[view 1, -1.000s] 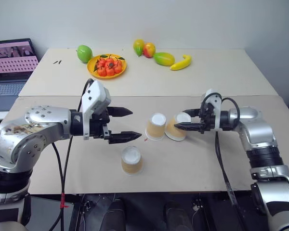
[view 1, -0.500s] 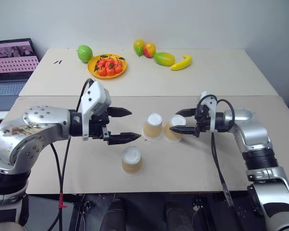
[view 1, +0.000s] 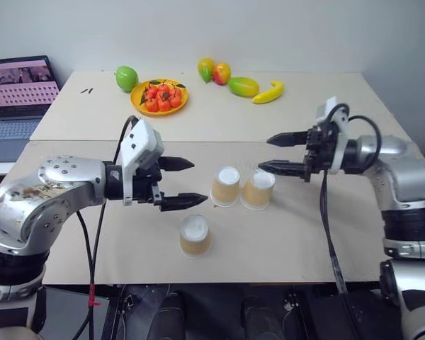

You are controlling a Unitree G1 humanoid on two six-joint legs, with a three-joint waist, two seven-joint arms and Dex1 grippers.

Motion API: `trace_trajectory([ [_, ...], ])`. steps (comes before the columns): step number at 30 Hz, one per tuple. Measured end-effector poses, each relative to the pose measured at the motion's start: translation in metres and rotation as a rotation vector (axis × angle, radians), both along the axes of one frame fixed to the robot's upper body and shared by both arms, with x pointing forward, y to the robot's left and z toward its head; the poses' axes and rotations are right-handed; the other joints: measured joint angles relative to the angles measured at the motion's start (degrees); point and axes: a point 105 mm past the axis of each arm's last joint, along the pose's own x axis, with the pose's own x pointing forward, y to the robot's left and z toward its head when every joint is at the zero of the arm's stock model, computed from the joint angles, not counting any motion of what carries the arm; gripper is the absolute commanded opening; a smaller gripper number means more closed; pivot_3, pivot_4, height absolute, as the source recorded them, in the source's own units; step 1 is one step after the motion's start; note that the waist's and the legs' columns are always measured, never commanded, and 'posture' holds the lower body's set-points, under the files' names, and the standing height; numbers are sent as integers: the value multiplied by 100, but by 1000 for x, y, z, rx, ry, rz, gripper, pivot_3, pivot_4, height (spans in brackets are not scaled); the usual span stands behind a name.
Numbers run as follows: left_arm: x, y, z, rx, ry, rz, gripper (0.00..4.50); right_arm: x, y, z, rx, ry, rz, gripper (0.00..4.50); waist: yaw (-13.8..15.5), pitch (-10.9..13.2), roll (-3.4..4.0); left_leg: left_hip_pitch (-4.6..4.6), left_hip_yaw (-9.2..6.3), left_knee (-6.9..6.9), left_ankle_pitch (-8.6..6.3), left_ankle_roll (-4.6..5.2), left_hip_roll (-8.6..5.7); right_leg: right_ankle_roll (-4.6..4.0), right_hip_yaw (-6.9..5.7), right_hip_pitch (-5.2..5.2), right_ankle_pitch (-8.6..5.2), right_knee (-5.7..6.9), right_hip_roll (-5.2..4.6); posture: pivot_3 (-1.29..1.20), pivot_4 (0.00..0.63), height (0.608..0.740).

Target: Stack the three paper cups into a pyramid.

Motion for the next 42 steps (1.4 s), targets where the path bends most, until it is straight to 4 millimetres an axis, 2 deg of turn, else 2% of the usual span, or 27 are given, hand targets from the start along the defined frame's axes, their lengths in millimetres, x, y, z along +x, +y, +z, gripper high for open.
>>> trace_trajectory([
  [3,3,5,-5,3,-6,18,4500,0,-37,4,-50,-18,-116,4449,42,0,0,0,2,-2,-1,1,0,-1,0,-1,0,-3,0,0,150,732],
  [5,3,12,-11,29,-13,35,4500,-3,-55,-5,-88,-4,-161,4449,55,0,0,0,3,-4,-1,2,1,-2,0,-1,-1,-5,0,0,150,732],
  [8,-2,33,-30,87,0,77,4500,-14,-77,-22,-122,61,-198,4449,16,0,0,1,12,-9,-3,5,2,-5,9,-9,-2,-5,0,0,150,732],
  [15,-31,46,-61,85,36,59,4500,-18,-85,-22,-132,55,-200,4449,-68,0,1,6,18,-3,-3,4,6,-6,12,-5,-3,-3,0,0,150,732],
  [20,-44,59,-72,70,46,91,4500,-10,-88,-30,-121,69,-210,4449,-68,0,1,5,20,-2,-3,4,6,-7,14,-5,-2,-7,0,0,150,732],
  [24,-57,64,-89,75,56,106,4500,-3,-94,-35,-125,70,-231,4449,-61,0,1,5,21,-7,-3,4,6,-9,14,-7,-3,-7,0,0,150,732],
  [33,-54,50,-106,77,-85,84,4500,-1,-97,-37,-131,69,-225,4449,-32,-1,3,5,20,-3,-3,4,5,-9,15,-4,-2,-7,0,0,150,732],
  [42,-44,33,-117,31,-119,61,4500,-3,-100,-30,-149,58,-234,4449,-34,-2,4,6,19,0,-3,4,4,-8,15,-3,-2,-3,0,0,150,732],
])
